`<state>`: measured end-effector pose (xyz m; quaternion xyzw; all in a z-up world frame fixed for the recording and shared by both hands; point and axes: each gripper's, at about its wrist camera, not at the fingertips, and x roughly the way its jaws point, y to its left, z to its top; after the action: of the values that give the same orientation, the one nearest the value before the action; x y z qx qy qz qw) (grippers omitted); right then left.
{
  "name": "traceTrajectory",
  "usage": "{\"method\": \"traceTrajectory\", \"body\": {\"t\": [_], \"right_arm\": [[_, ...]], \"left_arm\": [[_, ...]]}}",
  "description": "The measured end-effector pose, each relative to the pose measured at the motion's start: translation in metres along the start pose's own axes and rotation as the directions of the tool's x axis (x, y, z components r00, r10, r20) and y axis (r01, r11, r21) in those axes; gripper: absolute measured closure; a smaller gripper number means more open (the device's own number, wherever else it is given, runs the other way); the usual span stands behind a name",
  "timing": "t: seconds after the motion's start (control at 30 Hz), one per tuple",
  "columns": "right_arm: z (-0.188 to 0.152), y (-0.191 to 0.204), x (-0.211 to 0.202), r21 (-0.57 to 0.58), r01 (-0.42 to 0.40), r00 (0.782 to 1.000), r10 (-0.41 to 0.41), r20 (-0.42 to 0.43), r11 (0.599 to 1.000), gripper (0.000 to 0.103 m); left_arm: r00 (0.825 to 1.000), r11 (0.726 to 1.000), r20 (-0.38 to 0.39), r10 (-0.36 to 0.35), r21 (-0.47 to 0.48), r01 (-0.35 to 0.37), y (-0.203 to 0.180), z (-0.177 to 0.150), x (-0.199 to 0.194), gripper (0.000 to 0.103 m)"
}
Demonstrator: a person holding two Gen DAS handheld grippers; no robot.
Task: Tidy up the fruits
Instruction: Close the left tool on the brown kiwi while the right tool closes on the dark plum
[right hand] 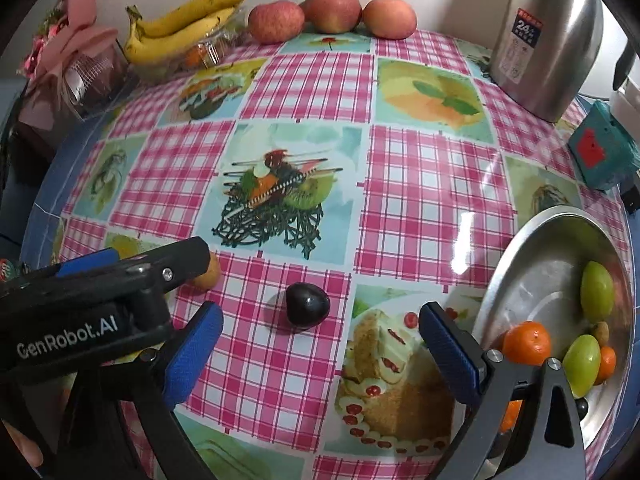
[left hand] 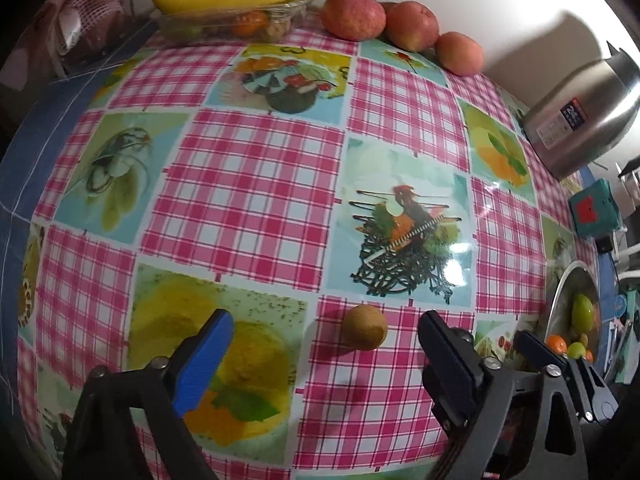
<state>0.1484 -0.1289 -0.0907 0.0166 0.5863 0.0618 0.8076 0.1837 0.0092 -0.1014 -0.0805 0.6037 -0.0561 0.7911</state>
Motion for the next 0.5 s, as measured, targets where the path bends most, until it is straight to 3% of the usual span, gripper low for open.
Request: {"method": "traceTrajectory", "body": {"t": [0.17,0.3,0.4,0.47,0.5], "right_arm": [[-0.003,0.000,0.010,0.006,-0.002,1.000,0.002,-0.026,1.000,0.019],[-0.002,0.001,0.013,0.009,-0.019,0.999,0.020,-0.025,1.000,0.036],[-0.002,0.003,0.014,0.005,-0.033,0.999,0.033,-0.024,0.999,0.037],[-0.002,0.003,0.015,0.008,-0.031,0.999,0.031,-0.023,0.999,0.040],[-0.002,0.002,0.014,0.013,-0.034,0.999,0.034,-0.021,0.999,0.049]], "left_arm": [[1.000,1.000,-0.018,-0.013,0.028,0.014,-0.008,0.000,0.005,0.024],[0.999,0.999,-0.031,-0.033,0.038,0.034,-0.014,-0.001,0.009,0.034],[0.998,0.999,-0.037,-0.045,0.017,0.046,-0.014,-0.001,0.012,0.038],[0.998,0.999,-0.041,-0.045,0.017,0.046,-0.015,-0.001,0.014,0.048],[0.998,0.999,-0.044,-0.047,0.015,0.048,-0.015,-0.001,0.016,0.051]]}}
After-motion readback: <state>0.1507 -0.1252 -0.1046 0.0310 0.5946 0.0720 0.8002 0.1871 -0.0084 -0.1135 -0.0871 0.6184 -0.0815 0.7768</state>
